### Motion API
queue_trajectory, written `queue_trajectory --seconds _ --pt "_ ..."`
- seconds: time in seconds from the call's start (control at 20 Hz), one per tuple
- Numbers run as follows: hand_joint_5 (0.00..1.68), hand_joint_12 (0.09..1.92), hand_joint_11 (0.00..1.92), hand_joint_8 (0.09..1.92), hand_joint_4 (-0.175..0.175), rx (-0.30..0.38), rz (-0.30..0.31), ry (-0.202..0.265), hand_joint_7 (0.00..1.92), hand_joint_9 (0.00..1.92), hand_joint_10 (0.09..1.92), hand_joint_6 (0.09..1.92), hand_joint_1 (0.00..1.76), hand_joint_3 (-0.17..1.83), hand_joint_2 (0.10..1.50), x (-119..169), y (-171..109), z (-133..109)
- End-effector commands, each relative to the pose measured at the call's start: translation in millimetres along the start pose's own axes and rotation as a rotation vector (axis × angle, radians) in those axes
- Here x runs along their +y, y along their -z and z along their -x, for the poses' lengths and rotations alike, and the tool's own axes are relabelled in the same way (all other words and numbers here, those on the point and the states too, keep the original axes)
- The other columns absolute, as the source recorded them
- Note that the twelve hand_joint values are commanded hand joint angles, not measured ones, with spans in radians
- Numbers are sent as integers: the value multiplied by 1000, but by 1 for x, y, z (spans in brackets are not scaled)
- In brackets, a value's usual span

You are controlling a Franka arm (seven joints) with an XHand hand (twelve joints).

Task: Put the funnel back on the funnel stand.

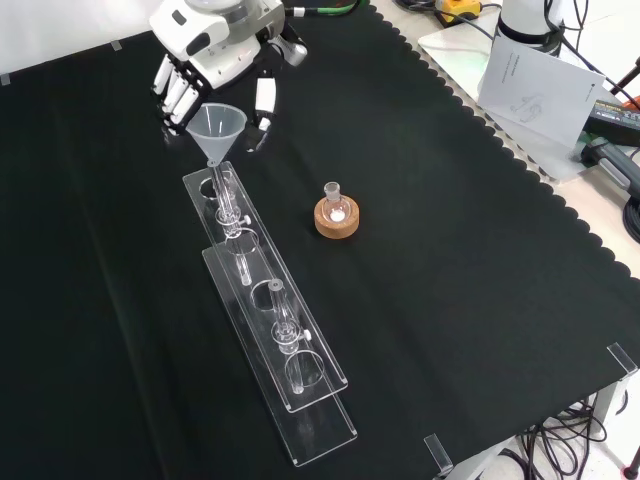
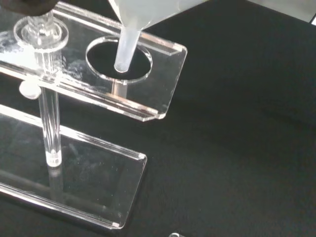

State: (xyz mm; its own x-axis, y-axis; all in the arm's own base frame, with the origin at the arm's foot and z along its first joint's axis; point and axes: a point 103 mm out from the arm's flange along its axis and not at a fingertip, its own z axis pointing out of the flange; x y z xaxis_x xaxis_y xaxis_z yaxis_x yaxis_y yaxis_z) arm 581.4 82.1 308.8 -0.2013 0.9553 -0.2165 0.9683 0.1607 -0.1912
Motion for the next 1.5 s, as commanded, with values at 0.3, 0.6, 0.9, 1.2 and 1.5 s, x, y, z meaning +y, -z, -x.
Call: queue_trajectory --seconds 0.3,0.6,0.9,1.2,1.5 --pt "761 1223 692 715 -28 -15 -24 10 786 1131 462 689 736 502 839 13 -18 -4" --pt "671 1225 680 736 -35 -4 -43 21 722 1042 476 695 725 497 820 16 -27 -8" --pt "404 1267 576 762 -58 4 -60 30 407 744 551 461 675 472 775 13 -31 -15" --pt "148 1433 221 504 -47 9 -56 25 15 204 716 87 571 341 713 1 -27 -17" --pt "93 1472 129 387 -42 33 16 -3 0 96 784 87 529 263 704 -32 -5 -12"
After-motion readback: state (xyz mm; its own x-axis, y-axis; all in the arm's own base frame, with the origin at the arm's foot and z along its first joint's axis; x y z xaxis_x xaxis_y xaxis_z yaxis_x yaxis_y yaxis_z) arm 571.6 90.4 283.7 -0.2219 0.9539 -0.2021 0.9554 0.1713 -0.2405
